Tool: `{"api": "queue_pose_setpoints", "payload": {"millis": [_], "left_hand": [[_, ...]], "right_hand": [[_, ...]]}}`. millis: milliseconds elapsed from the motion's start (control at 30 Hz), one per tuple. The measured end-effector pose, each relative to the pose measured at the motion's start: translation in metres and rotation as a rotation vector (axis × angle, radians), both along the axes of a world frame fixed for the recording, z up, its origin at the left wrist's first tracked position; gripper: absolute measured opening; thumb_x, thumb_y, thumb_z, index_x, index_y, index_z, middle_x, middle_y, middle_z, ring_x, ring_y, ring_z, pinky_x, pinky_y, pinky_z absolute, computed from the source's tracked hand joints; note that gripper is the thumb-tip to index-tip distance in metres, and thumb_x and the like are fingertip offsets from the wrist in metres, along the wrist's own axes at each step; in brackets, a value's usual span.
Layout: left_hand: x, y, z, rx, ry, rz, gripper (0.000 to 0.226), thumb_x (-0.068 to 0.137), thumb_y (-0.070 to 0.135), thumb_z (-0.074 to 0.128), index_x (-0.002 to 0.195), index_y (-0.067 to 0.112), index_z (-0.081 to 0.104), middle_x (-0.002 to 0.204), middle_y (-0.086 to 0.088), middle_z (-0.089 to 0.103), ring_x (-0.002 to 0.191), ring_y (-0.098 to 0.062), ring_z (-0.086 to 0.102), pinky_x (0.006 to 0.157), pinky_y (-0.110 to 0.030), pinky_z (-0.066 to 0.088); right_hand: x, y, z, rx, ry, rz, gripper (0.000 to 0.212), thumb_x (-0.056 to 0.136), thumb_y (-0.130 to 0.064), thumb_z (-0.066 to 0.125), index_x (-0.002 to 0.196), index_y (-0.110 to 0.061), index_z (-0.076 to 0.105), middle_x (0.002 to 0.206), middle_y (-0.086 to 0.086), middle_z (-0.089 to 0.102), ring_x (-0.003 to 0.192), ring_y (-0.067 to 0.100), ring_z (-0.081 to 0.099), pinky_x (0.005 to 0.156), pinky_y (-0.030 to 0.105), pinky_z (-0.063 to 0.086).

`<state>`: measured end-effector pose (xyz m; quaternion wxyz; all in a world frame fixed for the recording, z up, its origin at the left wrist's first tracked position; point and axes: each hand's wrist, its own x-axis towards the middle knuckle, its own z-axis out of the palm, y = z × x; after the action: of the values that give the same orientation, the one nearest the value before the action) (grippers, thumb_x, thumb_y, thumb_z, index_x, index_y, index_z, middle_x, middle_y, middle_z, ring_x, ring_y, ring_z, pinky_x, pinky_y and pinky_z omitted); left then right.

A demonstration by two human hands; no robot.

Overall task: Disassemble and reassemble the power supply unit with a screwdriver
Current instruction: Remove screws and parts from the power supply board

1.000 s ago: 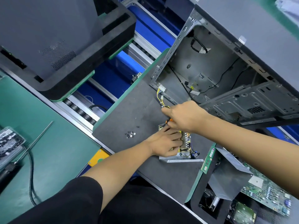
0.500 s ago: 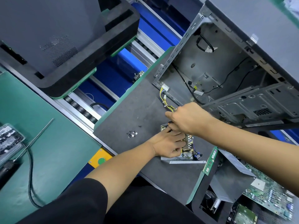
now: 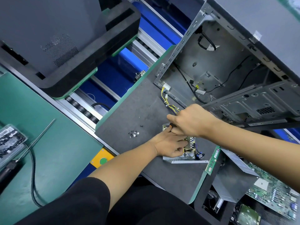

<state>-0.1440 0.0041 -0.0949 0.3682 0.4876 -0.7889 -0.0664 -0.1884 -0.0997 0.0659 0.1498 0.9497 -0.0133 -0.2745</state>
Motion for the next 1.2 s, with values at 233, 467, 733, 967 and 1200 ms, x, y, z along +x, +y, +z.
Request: {"api": "queue_pose_setpoints", "payload": {"millis": [233,467,733,967,1200], "left_hand": [[0.003,0.002,-0.002,0.011,-0.014,-0.043,0.008,0.080,0.019,0.065,0.078,0.012,0.066,0.087,-0.007,0.062,0.081,-0.031,0.054,0.077,-0.039,0.048],[0.020,0.012,0.001,-0.103,0.138,-0.111,0.014,0.091,0.022,0.061,0.094,0.012,0.070,0.096,-0.007,0.064,0.094,-0.029,0.059,0.094,-0.038,0.041],[0.108,0.041,-0.001,0.484,0.434,0.282,0.047,0.081,0.057,0.078,0.109,0.028,0.054,0.102,0.013,0.052,0.094,-0.010,0.049,0.089,-0.030,0.044],[0.119,0.031,0.002,0.657,0.431,0.148,0.025,0.082,0.048,0.079,0.096,0.030,0.072,0.093,0.018,0.067,0.097,-0.003,0.058,0.100,-0.043,0.040],[0.119,0.030,0.006,0.592,0.436,0.190,0.016,0.090,0.043,0.072,0.092,0.027,0.074,0.091,0.013,0.067,0.093,-0.005,0.057,0.096,-0.036,0.035]], "right_hand": [[-0.001,-0.007,0.006,0.136,-0.034,-0.036,0.016,0.095,-0.035,0.050,0.097,-0.025,0.038,0.085,-0.002,0.061,0.067,0.030,0.062,0.048,0.030,0.023],[-0.008,-0.016,0.017,0.159,-0.166,-0.142,0.018,0.086,-0.040,0.044,0.086,-0.026,0.033,0.069,-0.003,0.060,0.061,0.032,0.058,0.048,0.030,0.031],[-0.021,-0.025,0.026,0.311,-0.315,-0.501,0.015,0.078,-0.044,0.043,0.085,-0.032,0.040,0.059,-0.005,0.053,0.063,0.024,0.051,0.054,0.032,0.031],[-0.019,-0.026,0.021,0.423,-0.337,-0.650,0.014,0.074,-0.040,0.051,0.083,-0.030,0.044,0.060,-0.007,0.057,0.065,0.017,0.053,0.056,0.028,0.032],[-0.015,-0.031,0.019,0.449,-0.337,-0.686,0.014,0.073,-0.040,0.050,0.082,-0.031,0.046,0.062,-0.007,0.059,0.063,0.016,0.052,0.062,0.027,0.041]]}}
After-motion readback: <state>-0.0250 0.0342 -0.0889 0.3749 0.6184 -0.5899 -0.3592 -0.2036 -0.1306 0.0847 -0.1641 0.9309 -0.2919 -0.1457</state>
